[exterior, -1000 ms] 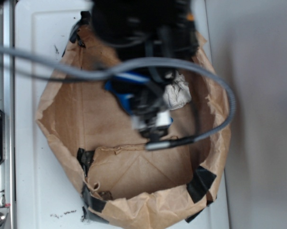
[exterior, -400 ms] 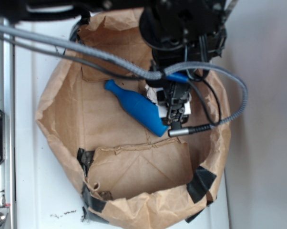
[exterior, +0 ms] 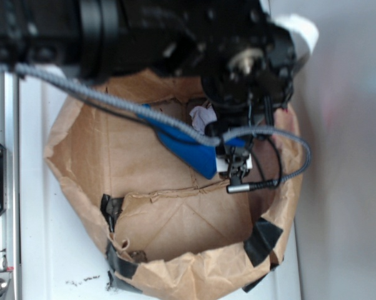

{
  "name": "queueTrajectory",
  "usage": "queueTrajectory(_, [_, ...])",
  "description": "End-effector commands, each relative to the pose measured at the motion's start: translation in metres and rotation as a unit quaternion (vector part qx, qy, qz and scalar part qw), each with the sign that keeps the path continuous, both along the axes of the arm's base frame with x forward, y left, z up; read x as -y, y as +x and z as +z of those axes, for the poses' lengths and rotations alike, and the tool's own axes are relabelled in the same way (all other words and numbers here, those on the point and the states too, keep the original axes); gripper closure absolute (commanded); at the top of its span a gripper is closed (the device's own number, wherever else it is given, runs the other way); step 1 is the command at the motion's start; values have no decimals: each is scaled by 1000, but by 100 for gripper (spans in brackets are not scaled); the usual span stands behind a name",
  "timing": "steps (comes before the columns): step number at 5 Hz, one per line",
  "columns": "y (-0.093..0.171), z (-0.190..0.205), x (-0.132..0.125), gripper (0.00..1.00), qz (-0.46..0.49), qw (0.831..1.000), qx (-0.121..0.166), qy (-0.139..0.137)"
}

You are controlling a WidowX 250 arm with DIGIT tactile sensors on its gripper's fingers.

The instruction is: Grab the white paper.

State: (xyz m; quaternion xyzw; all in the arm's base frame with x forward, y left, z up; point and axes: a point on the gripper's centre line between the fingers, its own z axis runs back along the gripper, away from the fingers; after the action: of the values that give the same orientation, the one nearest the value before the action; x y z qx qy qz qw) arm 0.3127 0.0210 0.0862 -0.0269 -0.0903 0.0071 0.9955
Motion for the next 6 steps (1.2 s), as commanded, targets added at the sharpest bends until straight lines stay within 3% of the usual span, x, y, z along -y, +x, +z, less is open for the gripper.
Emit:
queueTrajectory(1, [22, -45, 7, 0, -2, 999, -12, 52])
queueTrajectory(2, [26, -81, 8, 0, 3, 996, -47, 81])
queueTrajectory(3, [27, -94, 10, 100, 2, 994, -52, 99])
queueTrajectory(4, [29, -69, 9, 100, -1, 997, -27, 73])
queueTrajectory(6, [7, 30, -8, 100, -18, 998, 62, -23])
